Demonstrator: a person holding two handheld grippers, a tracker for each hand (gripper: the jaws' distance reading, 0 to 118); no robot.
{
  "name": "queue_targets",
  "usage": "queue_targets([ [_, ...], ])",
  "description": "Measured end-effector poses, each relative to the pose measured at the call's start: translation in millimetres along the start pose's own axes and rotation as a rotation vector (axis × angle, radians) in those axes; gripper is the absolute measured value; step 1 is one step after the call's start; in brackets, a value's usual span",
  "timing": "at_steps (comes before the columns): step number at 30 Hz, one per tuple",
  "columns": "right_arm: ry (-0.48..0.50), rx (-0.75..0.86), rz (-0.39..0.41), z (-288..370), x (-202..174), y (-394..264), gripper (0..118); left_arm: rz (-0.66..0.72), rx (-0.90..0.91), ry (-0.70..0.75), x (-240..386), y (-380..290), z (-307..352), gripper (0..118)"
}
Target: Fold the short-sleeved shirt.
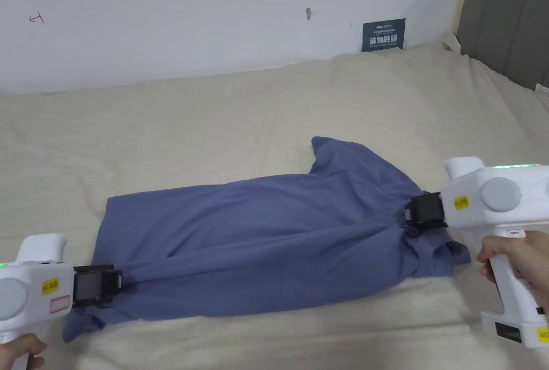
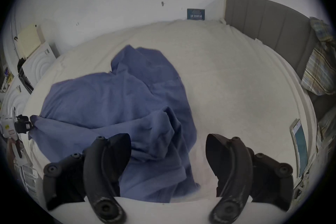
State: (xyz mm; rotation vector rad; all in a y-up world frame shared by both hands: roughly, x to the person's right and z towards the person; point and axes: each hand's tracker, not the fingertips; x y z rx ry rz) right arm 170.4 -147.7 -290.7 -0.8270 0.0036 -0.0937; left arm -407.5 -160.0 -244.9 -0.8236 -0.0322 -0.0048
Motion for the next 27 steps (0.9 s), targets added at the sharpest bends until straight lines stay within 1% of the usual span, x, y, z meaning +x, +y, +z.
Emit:
queue_targets([
  [1, 0.035, 0.039, -0.004, 12, 3, -1, 87, 0.029, 0.047, -0.023, -4, -1, 14, 118],
  [3, 0.048, 0.1, -0.038, 36, 9, -6, 87, 0.079, 0.071, -0.028, -8, -4, 38, 118],
  [5, 0.105, 0.171, -0.078, 68, 13, -19, 87, 0.074, 0.125, -0.042, -12, -14, 66, 118],
  [6, 0.141, 0.204, -0.082, 81, 13, -26, 83, 0.077, 0.137, -0.036, -12, -19, 78, 118],
  [7, 0.157, 0.219, -0.086, 94, 11, -37, 73, 0.083, 0.13, -0.026, -10, -28, 91, 117],
  [8, 0.154, 0.224, -0.079, 104, 9, -46, 62, 0.085, 0.13, -0.029, -9, -37, 101, 111],
  [9, 0.171, 0.243, -0.071, 116, 4, -57, 33, 0.09, 0.153, -0.037, -9, -49, 110, 86],
  [10, 0.158, 0.24, -0.072, 122, 0, -68, 6, 0.096, 0.164, -0.032, -7, -57, 114, 55],
  [11, 0.143, 0.252, -0.063, 126, -4, -78, 0, 0.098, 0.152, -0.025, -5, -64, 116, 17],
  [12, 0.147, 0.25, -0.061, 125, -10, -89, 0, 0.091, 0.132, 0.004, -3, -72, 116, 1],
  [13, 0.164, 0.218, -0.048, 127, -15, -96, 0, 0.08, 0.141, 0.027, -4, -80, 113, 1],
  [15, 0.187, 0.214, -0.04, 125, -17, -109, 0, 0.083, 0.091, 0.001, -11, -84, 107, 0],
  [18, 0.177, 0.193, -0.024, 118, -23, -117, 0, 0.109, 0.106, -0.004, -13, -81, 93, 0],
  [19, 0.173, 0.183, -0.028, 116, -21, -119, 0, 0.117, 0.127, -0.016, -16, -76, 89, 7],
  [20, 0.177, 0.175, -0.034, 114, -21, -120, 0, 0.115, 0.137, -0.038, -17, -70, 84, 34],
  [21, 0.183, 0.171, -0.043, 112, -21, -121, 0, 0.103, 0.137, -0.061, -19, -65, 73, 89],
  [22, 0.186, 0.169, -0.058, 111, -21, -122, 0, 0.095, 0.098, -0.059, -16, -57, 63, 115],
  [23, 0.192, 0.168, -0.06, 113, -20, -122, 0, 0.059, 0.054, -0.046, -14, -51, 53, 118],
  [25, 0.19, 0.167, -0.063, 112, -20, -123, 0, 0.018, 0.092, -0.038, -6, -49, 42, 117],
  [26, 0.186, 0.166, -0.06, 112, -20, -123, 0, 0.019, 0.074, -0.036, -6, -46, 31, 116],
  [27, 0.183, 0.164, -0.056, 113, -20, -124, 0, 0.021, 0.04, -0.038, -8, -45, 22, 108],
])
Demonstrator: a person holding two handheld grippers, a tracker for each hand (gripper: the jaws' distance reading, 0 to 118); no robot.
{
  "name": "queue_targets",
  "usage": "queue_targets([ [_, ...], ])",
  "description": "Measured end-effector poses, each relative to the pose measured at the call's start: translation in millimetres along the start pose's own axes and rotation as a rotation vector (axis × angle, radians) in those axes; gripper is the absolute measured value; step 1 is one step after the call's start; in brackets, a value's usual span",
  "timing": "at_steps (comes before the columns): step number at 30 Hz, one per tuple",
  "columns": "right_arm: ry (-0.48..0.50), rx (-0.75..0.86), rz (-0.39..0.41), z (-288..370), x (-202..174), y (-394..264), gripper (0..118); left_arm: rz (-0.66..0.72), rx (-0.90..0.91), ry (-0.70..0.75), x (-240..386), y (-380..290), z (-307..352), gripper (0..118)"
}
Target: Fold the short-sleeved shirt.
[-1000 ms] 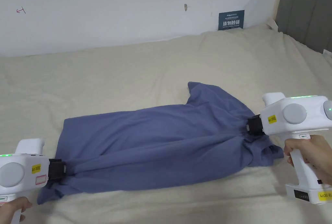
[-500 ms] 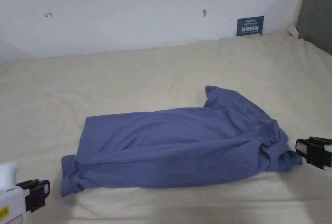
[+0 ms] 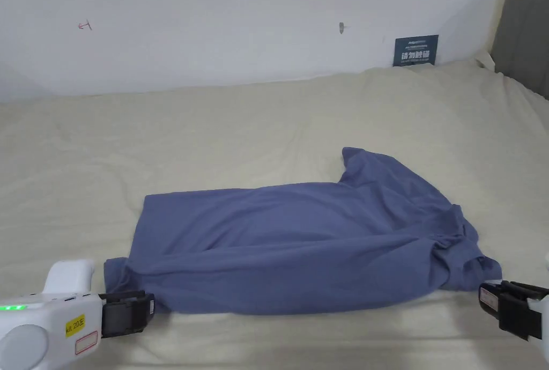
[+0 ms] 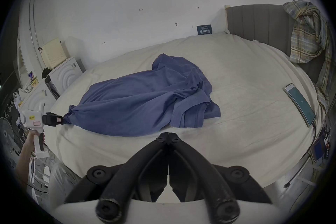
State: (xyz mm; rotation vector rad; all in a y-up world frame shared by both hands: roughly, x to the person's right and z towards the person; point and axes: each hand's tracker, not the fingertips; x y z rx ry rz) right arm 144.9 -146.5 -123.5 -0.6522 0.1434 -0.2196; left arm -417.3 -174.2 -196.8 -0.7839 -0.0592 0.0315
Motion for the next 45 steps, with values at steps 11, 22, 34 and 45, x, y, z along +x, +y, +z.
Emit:
queue_targets([
  [11, -0.035, -0.025, -0.036, 0, 22, -4, 2, 0.077, -0.048, -0.011, 19, -3, -7, 11],
  [22, -0.101, -0.127, -0.059, -96, 34, 49, 94, 0.059, -0.031, -0.027, 16, 5, 15, 11],
  [34, -0.153, -0.177, -0.051, -108, 29, 45, 15, 0.027, -0.047, -0.028, 13, 6, 19, 11],
  [45, -0.054, -0.161, -0.001, -12, 15, 31, 15, 0.006, -0.021, -0.007, 12, -28, 79, 11],
])
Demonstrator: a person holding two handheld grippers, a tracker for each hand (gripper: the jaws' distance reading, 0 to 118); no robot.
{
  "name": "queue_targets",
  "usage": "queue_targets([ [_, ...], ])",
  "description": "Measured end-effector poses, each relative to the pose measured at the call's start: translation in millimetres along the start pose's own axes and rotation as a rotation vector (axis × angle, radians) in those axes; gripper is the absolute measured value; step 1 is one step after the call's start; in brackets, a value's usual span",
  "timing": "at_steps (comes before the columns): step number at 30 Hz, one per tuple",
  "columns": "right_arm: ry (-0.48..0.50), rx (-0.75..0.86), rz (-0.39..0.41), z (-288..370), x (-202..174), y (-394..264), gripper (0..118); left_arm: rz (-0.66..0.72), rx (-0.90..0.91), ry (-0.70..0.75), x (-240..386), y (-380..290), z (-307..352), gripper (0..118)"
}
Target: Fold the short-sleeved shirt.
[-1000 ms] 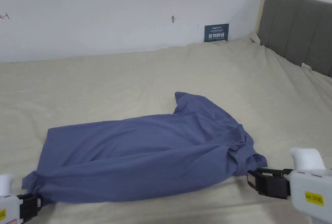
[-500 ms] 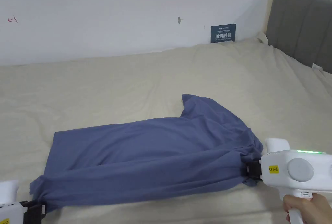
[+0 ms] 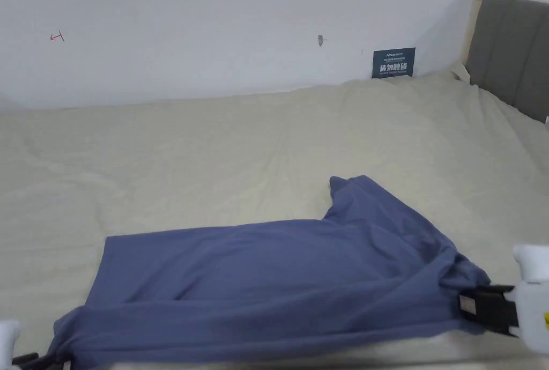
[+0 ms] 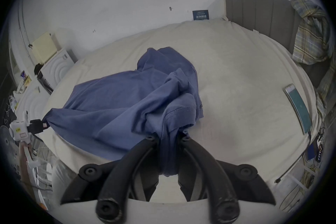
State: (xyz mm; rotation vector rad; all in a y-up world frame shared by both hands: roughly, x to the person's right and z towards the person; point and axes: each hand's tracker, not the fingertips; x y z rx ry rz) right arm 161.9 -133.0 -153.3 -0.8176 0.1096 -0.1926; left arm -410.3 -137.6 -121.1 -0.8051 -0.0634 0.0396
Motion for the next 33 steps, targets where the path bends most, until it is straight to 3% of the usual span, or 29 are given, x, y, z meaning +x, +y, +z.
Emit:
queue_targets([
  [5, -0.006, -0.1, 0.029, -12, 11, -53, 18, -0.017, -0.041, -0.007, -5, -44, 2, 11],
  [6, -0.017, -0.118, 0.019, -18, 13, -60, 29, -0.011, -0.048, -0.026, -8, -49, -2, 21],
  [7, -0.028, -0.117, 0.0, -21, 13, -62, 41, -0.008, -0.065, -0.02, -9, -52, -5, 45],
  [9, -0.035, -0.096, -0.025, -17, 13, -63, 69, -0.01, -0.071, 0.013, -10, -55, -7, 116],
  [10, -0.05, -0.078, -0.026, -11, 11, -59, 81, -0.009, -0.048, 0.015, -12, -55, -3, 117],
  [11, -0.053, -0.061, -0.019, -5, 11, -53, 85, 0.018, 0.004, 0.004, -14, -51, 7, 116],
  [14, -0.061, 0.031, 0.026, 19, 4, -33, 85, 0.103, 0.072, -0.066, -18, -25, 30, 116],
  [18, -0.068, 0.158, 0.086, 44, -9, 3, 82, 0.037, 0.155, -0.039, 10, 18, 47, 116],
  [19, -0.059, 0.191, 0.083, 47, -10, 12, 73, 0.032, 0.174, -0.037, 16, 27, 47, 113],
  [20, -0.044, 0.211, 0.081, 48, -12, 19, 56, 0.033, 0.188, -0.04, 20, 35, 46, 105],
  [21, -0.037, 0.225, 0.064, 45, -16, 28, 25, 0.029, 0.209, -0.044, 21, 41, 38, 75],
  [22, -0.04, 0.227, 0.067, 41, -18, 34, 9, 0.028, 0.218, -0.03, 24, 46, 33, 43],
  [23, -0.04, 0.228, 0.065, 36, -18, 42, 8, 0.029, 0.219, -0.028, 28, 52, 26, 13],
  [24, -0.044, 0.215, 0.066, 29, -21, 52, 1, 0.022, 0.232, -0.013, 33, 56, 20, 6],
  [27, -0.033, 0.21, 0.04, 0, -20, 79, 0, 0.059, 0.213, -0.044, 33, 65, -3, 0],
  [29, -0.001, 0.163, -0.008, -22, -18, 99, 0, 0.073, 0.2, -0.064, 30, 72, -14, 0],
  [32, 0.008, 0.107, -0.02, -61, -14, 129, 0, 0.061, 0.189, -0.06, 28, 80, -27, 0],
  [33, -0.004, 0.066, 0.024, -76, -14, 139, 11, 0.056, 0.182, -0.056, 28, 83, -30, 0],
])
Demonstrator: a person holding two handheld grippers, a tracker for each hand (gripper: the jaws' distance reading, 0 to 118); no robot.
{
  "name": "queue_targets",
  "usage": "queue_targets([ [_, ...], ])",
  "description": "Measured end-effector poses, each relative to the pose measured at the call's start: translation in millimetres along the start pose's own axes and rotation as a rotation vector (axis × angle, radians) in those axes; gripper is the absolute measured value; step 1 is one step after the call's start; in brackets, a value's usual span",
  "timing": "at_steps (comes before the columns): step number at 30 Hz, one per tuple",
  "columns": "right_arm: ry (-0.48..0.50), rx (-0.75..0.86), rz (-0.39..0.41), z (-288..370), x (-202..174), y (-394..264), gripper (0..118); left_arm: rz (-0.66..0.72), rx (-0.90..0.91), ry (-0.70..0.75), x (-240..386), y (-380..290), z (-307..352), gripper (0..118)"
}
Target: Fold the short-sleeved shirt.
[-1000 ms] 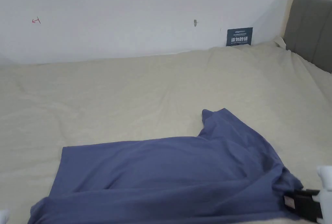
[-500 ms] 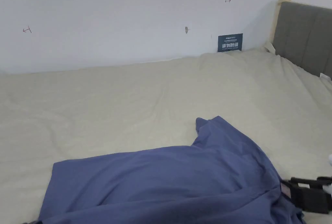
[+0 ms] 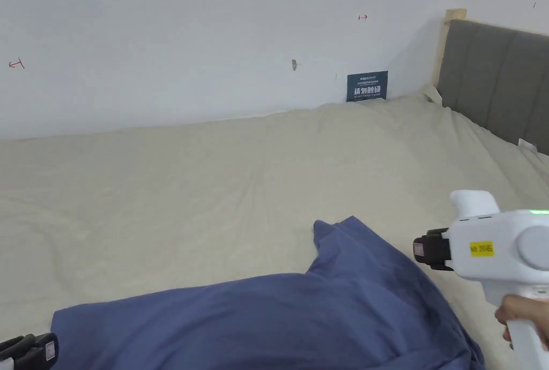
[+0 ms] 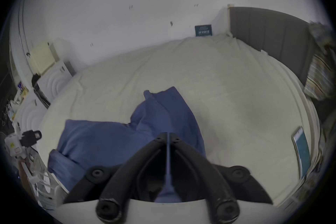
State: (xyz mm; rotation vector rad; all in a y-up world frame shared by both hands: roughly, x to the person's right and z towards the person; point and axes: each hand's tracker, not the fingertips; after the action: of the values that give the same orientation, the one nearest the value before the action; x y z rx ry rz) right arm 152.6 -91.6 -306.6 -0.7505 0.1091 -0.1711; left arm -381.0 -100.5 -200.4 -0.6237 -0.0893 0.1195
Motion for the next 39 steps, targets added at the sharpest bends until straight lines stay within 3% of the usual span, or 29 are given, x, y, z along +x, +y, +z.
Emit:
queue_targets([
  [2, -0.064, -0.075, 0.061, -31, -2, 13, 74, -0.005, -0.003, 0.012, -4, 2, -6, 0],
  [3, -0.088, -0.099, 0.091, -46, -3, 16, 94, -0.003, -0.005, 0.013, -7, 3, -8, 0],
  [5, -0.085, -0.12, 0.123, -73, 1, 22, 93, 0.006, -0.007, 0.022, -5, 3, -10, 0],
  [9, -0.125, -0.256, 0.046, -126, 10, 29, 93, 0.018, -0.032, 0.032, -13, 3, -19, 0],
  [10, -0.125, -0.262, 0.046, -134, 12, 27, 89, 0.018, -0.037, 0.035, -15, 3, -21, 0],
  [11, -0.152, -0.283, 0.028, -140, 13, 27, 73, 0.019, -0.041, 0.037, -17, 3, -23, 0],
  [12, -0.148, -0.288, 0.015, -144, 13, 26, 36, 0.019, -0.048, 0.04, -19, 2, -25, 0],
  [14, -0.129, -0.289, -0.005, -146, 13, 23, 18, 0.011, -0.063, 0.044, -23, 3, -30, 0],
  [16, -0.108, -0.289, -0.028, -148, 11, 21, 7, 0.001, -0.083, 0.058, -27, 4, -38, 0],
  [19, -0.118, -0.293, -0.007, -146, 10, 23, 3, 0.004, -0.097, 0.061, -33, 8, -45, 0],
  [23, -0.056, -0.288, -0.023, -133, 13, 32, 2, 0.004, -0.13, 0.037, -38, 22, -61, 0],
  [24, -0.058, -0.274, -0.028, -128, 13, 34, 2, 0.001, -0.151, 0.054, -41, 28, -70, 21],
  [26, -0.049, -0.247, -0.025, -114, 8, 38, 2, -0.024, -0.209, 0.088, -44, 40, -89, 94],
  [27, -0.039, -0.242, -0.029, -109, 7, 38, 2, -0.028, -0.217, 0.078, -45, 45, -100, 118],
  [29, -0.033, -0.238, -0.019, -104, 4, 39, 2, -0.026, -0.202, 0.042, -44, 55, -117, 118],
  [35, -0.034, -0.237, 0.0, -111, 11, 43, 2, 0.041, -0.394, 0.158, -71, 63, -200, 117],
  [37, -0.029, -0.24, -0.007, -112, 13, 43, 2, 0.036, -0.414, 0.148, -71, 55, -213, 105],
  [39, -0.025, -0.242, -0.015, -114, 17, 43, 2, 0.026, -0.475, 0.175, -71, 48, -226, 103],
])
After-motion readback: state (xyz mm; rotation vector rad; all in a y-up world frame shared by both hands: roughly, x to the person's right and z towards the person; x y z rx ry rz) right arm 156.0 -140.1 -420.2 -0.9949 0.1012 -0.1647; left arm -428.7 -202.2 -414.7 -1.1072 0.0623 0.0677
